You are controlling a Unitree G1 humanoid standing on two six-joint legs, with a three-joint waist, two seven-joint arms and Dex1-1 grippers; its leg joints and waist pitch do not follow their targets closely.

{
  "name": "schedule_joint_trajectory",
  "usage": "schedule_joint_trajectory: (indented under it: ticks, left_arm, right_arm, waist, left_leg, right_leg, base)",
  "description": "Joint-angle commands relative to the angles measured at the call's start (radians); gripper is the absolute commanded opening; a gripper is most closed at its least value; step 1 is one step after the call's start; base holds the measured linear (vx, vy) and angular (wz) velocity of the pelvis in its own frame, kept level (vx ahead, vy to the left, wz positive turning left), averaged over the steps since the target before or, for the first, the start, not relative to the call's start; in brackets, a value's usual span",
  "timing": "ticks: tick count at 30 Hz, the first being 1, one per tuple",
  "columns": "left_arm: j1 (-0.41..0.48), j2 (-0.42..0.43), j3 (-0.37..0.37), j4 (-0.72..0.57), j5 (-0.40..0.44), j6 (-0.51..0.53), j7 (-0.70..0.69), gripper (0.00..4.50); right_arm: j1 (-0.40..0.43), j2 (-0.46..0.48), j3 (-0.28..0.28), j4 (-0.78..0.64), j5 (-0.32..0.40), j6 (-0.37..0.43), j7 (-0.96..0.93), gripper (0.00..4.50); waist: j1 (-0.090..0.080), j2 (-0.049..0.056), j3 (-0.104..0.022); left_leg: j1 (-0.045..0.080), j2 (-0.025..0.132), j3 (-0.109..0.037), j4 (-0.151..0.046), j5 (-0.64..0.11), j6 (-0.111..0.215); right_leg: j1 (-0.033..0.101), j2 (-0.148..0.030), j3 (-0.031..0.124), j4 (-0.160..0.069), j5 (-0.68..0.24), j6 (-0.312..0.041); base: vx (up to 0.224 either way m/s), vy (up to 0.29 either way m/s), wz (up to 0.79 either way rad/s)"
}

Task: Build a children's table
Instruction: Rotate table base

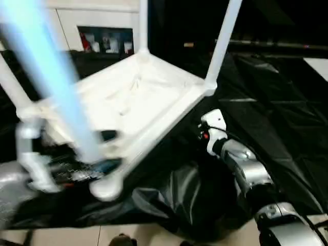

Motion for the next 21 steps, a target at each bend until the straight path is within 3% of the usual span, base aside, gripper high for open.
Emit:
schedule_joint_trajectory:
  ticks: [1, 3, 4, 5, 6, 7, 10, 11, 17, 21]
  left_arm:
    - [-0.069, -0.048, -0.124, 0.009, 0.091, 0.004, 0.048, 4.32]
    - [-0.091, -0.062, -0.15, 0.025, 0.114, -0.003, 0.065, 4.32]
    - [-0.124, -0.092, -0.188, 0.052, 0.16, -0.046, 0.077, 4.32]
    - [-0.169, -0.131, -0.239, 0.082, 0.193, -0.076, 0.083, 4.32]
    - [-0.172, -0.134, -0.242, 0.084, 0.196, -0.078, 0.083, 4.32]
    - [-0.197, -0.156, -0.265, 0.101, 0.204, -0.083, 0.087, 4.32]
    - [-0.256, -0.206, -0.327, 0.157, 0.249, -0.115, 0.09, 4.32]
    - [-0.291, -0.237, -0.367, 0.191, 0.279, -0.136, 0.082, 4.32]
    - [-0.345, -0.295, -0.419, 0.238, 0.31, -0.169, 0.074, 4.32]
    - [-0.379, -0.329, -0.446, 0.298, 0.359, -0.221, 0.082, 4.32]
  right_arm:
    - [-0.035, 0.014, 0.008, 0.032, -0.009, -0.015, 0.012, 3.16]
    - [-0.04, 0.018, 0.01, 0.041, -0.01, -0.018, 0.015, 3.16]
    - [-0.044, 0.023, 0.017, 0.049, -0.014, -0.021, 0.017, 3.16]
    - [-0.047, 0.034, 0.025, 0.05, -0.014, -0.024, 0.028, 3.16]
    - [-0.047, 0.035, 0.026, 0.05, -0.014, -0.023, 0.029, 3.16]
    - [-0.047, 0.042, 0.03, 0.048, -0.012, -0.025, 0.04, 3.16]
    - [-0.047, 0.06, 0.039, 0.044, -0.01, -0.032, 0.066, 3.16]
    - [-0.044, 0.072, 0.049, 0.038, -0.011, -0.035, 0.091, 3.16]
    - [-0.039, 0.085, 0.064, 0.037, -0.019, -0.048, 0.11, 3.16]
    - [-0.043, 0.088, 0.053, 0.046, -0.021, -0.054, 0.098, 3.16]
  waist:
    - [-0.011, 0.016, -0.06]
    - [-0.01, 0.017, -0.061]
    - [-0.017, 0.013, -0.062]
    - [-0.02, 0.014, -0.064]
    - [-0.023, 0.016, -0.064]
    - [-0.024, 0.015, -0.068]
    - [-0.027, 0.018, -0.071]
    - [-0.031, 0.019, -0.072]
    - [-0.05, 0.02, -0.072]
    - [-0.05, 0.024, -0.071]
  left_leg:
    - [0.02, 0.066, -0.039, -0.083, -0.327, -0.043]
    - [0.016, 0.065, -0.039, -0.081, -0.303, -0.041]
    - [0.003, 0.064, -0.042, -0.084, -0.282, -0.036]
    - [0.009, 0.061, -0.039, -0.079, -0.277, -0.03]
    - [0.009, 0.062, -0.039, -0.078, -0.271, -0.027]
    - [0.003, 0.062, -0.04, -0.077, -0.243, -0.023]
    - [0.002, 0.061, -0.038, -0.073, -0.206, -0.008]
    - [-0.002, 0.06, -0.039, -0.072, -0.198, -0.002]
    - [-0.005, 0.061, -0.039, -0.069, -0.2, 0.017]
    - [-0.001, 0.062, -0.039, -0.069, -0.209, 0.023]
  right_leg:
    - [0.028, -0.083, 0.075, -0.083, -0.436, -0.133]
    - [0.032, -0.086, 0.076, -0.079, -0.407, -0.143]
    - [0.043, -0.084, 0.073, -0.076, -0.392, -0.138]
    - [0.038, -0.083, 0.073, -0.08, -0.388, -0.132]
    - [0.038, -0.085, 0.075, -0.079, -0.382, -0.137]
    - [0.046, -0.087, 0.074, -0.074, -0.353, -0.149]
    - [0.045, -0.081, 0.072, -0.069, -0.276, -0.175]
    - [0.05, -0.082, 0.071, -0.064, -0.249, -0.188]
    - [0.052, -0.082, 0.067, -0.066, -0.225, -0.223]
    - [0.051, -0.082, 0.067, -0.07, -0.244, -0.224]
  base:
    - [0.0, 0.0, 0.0]
    - [0.0, 0.0, 0.0]
    - [0.0, 0.0, 0.0]
    - [0.0, 0.0, 0.0]
    - [0.0, 0.0, 0.0]
    - [0.0, 0.0, 0.0]
    - [0.0, 0.0, 0.0]
    - [0.0, 0.0, 0.0]
    - [0.0, 0.0, 0.0]
    - [0.0, 0.0, 0.0]
